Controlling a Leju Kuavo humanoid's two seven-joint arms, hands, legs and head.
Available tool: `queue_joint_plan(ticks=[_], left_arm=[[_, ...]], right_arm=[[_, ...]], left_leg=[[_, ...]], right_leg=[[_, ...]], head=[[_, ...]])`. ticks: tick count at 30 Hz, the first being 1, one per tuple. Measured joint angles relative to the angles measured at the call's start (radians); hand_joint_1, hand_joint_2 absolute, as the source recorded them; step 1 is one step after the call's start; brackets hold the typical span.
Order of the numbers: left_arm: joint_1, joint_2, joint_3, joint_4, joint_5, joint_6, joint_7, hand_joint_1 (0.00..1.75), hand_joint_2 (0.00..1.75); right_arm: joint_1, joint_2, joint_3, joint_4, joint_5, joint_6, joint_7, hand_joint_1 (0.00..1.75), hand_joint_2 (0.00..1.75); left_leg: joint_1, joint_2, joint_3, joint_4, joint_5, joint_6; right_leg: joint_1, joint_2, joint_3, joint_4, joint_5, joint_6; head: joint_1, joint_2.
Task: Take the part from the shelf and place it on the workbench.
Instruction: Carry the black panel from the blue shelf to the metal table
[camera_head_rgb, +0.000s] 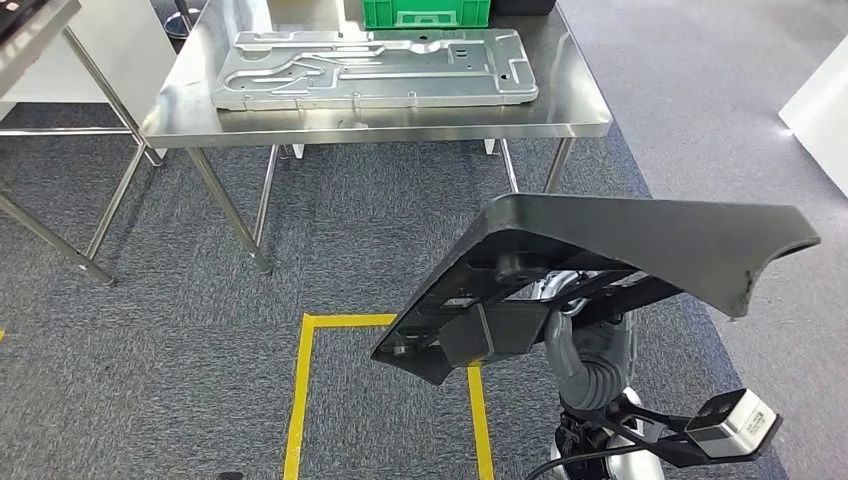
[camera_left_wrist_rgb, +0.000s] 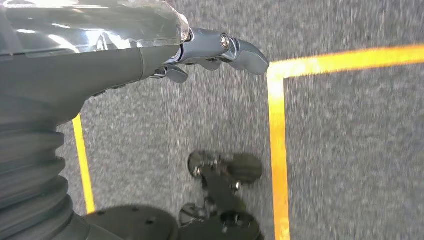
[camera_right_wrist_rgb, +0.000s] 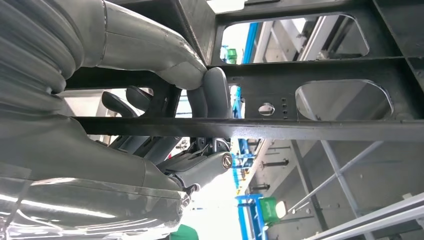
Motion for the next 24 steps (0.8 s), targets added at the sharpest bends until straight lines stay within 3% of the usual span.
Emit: queue_joint_plan(ticks=[1, 2, 4, 5, 6, 9, 11, 14, 15, 16, 17, 19, 21, 23, 24], left_arm=[[0.001, 0.0, 0.0, 0.0, 0.0, -0.001, 0.001, 0.0, 1.75], [0.002, -0.001, 0.0, 0.0, 0.0, -0.003, 0.001, 0.0, 1.75], [0.004, -0.002, 0.0, 0.0, 0.001, -0.005, 0.002, 0.0, 1.75], [0.003, -0.002, 0.001, 0.0, 0.002, -0.005, 0.002, 0.0, 1.75], [0.003, -0.002, 0.002, 0.0, 0.003, -0.005, 0.002, 0.0, 1.75], [0.005, -0.003, 0.006, 0.0, 0.01, -0.004, 0.002, 0.0, 1.75], [0.005, -0.003, 0.01, 0.0, 0.013, -0.002, 0.002, 0.0, 1.75], [0.004, -0.006, 0.015, 0.0, 0.015, -0.001, 0.002, 0.0, 1.75], [0.005, -0.006, 0.016, 0.0, 0.015, 0.0, 0.003, 0.0, 1.75], [0.007, -0.006, 0.017, 0.0, 0.015, 0.0, 0.004, 0.0, 1.75], [0.009, -0.006, 0.018, 0.0, 0.015, 0.001, 0.005, 0.0, 1.75], [0.011, -0.006, 0.018, 0.0, 0.013, 0.002, 0.006, 0.0, 1.75], [0.01, -0.005, 0.019, 0.0, 0.011, 0.002, 0.006, 0.0, 1.75], [0.01, -0.004, 0.019, 0.0, 0.009, 0.002, 0.007, 0.0, 1.75], [0.011, -0.005, 0.019, 0.0, 0.009, 0.002, 0.008, 0.0, 1.75]], right_arm=[[0.0, 0.0, 0.0, 0.0, 0.004, -0.003, 0.001, 1.75, 1.75], [-0.001, -0.001, 0.0, 0.0, 0.007, -0.005, 0.002, 1.75, 1.75], [-0.003, -0.001, 0.0, -0.001, 0.012, -0.007, 0.004, 1.75, 1.75], [-0.005, -0.002, 0.0, -0.001, 0.012, -0.007, 0.004, 1.75, 1.75], [-0.006, -0.002, 0.0, -0.001, 0.012, -0.007, 0.005, 1.75, 1.75], [-0.005, -0.002, 0.0, -0.001, 0.012, -0.003, 0.004, 1.75, 1.75], [-0.007, -0.001, 0.002, 0.0, 0.012, 0.0, 0.004, 1.75, 1.75], [-0.01, 0.0, 0.007, 0.002, 0.018, 0.0, 0.004, 1.75, 1.75], [-0.01, 0.001, 0.008, 0.002, 0.024, -0.002, 0.005, 1.75, 1.75], [-0.01, 0.002, 0.009, 0.003, 0.032, -0.005, 0.006, 1.75, 1.75], [-0.01, 0.003, 0.009, 0.003, 0.039, -0.008, 0.007, 1.75, 1.75], [-0.011, 0.006, 0.01, 0.003, 0.05, -0.016, 0.01, 1.75, 1.75], [-0.012, 0.009, 0.01, 0.003, 0.057, -0.02, 0.014, 1.75, 1.75], [-0.013, 0.01, 0.009, 0.002, 0.063, -0.022, 0.016, 1.75, 1.75], [-0.013, 0.011, 0.009, 0.0, 0.065, -0.022, 0.016, 1.75, 1.75]], left_leg=[[0.001, -0.001, 0.006, 0.0, -0.005, -0.002], [0.002, -0.001, 0.013, 0.0, -0.01, -0.005], [0.003, -0.002, 0.029, 0.002, -0.023, -0.014], [0.002, -0.002, 0.032, 0.002, -0.029, -0.02], [0.002, -0.002, 0.033, 0.002, -0.034, -0.027], [0.002, -0.002, 0.038, 0.014, -0.039, -0.047], [0.005, -0.002, 0.023, 0.062, -0.056, -0.054], [0.007, -0.002, -0.082, 0.236, -0.128, -0.059], [0.007, -0.002, -0.114, 0.276, -0.141, -0.059], [0.006, -0.002, -0.128, 0.282, -0.133, -0.057], [0.005, -0.002, -0.125, 0.254, -0.106, -0.052], [-0.002, -0.002, -0.081, 0.125, -0.021, -0.033], [-0.013, -0.002, -0.051, 0.039, -0.002, -0.019], [-0.018, -0.003, -0.045, 0.019, -0.011, -0.01], [-0.015, -0.004, -0.033, 0.009, 0.002, -0.005]], right_leg=[[-0.003, 0.0, -0.011, -0.004, 0.016, 0.002], [-0.005, -0.001, -0.004, -0.043, 0.052, 0.002], [-0.008, -0.003, 0.038, -0.171, 0.136, 0.002], [-0.006, -0.005, 0.054, -0.219, 0.151, -0.002], [-0.004, -0.006, 0.063, -0.247, 0.158, -0.008], [-0.001, -0.004, 0.074, -0.258, 0.159, -0.031], [-0.002, -0.004, 0.089, -0.261, 0.155, -0.044], [0.004, -0.005, 0.1, -0.262, 0.144, -0.057], [0.007, -0.004, 0.104, -0.262, 0.14, -0.059], [0.01, -0.002, 0.109, -0.262, 0.135, -0.06], [0.013, -0.001, 0.117, -0.262, 0.13, -0.06], [0.017, 0.0, 0.135, -0.263, 0.118, -0.059], [0.018, -0.001, 0.146, -0.266, 0.109, -0.052], [0.017, 0.0, 0.154, -0.265, 0.111, -0.04], [0.018, 0.0, 0.158, -0.261, 0.111, -0.033]], head=[[0.0, 0.0], [0.0, 0.0], [0.0, 0.0], [0.0, 0.0], [-0.001, 0.0], [-0.002, 0.0], [-0.004, 0.0], [-0.006, 0.0], [-0.006, 0.0], [-0.006, 0.0], [-0.006, 0.0], [-0.005, 0.0], [-0.005, 0.0], [-0.007, 0.0], [-0.009, 0.0]])
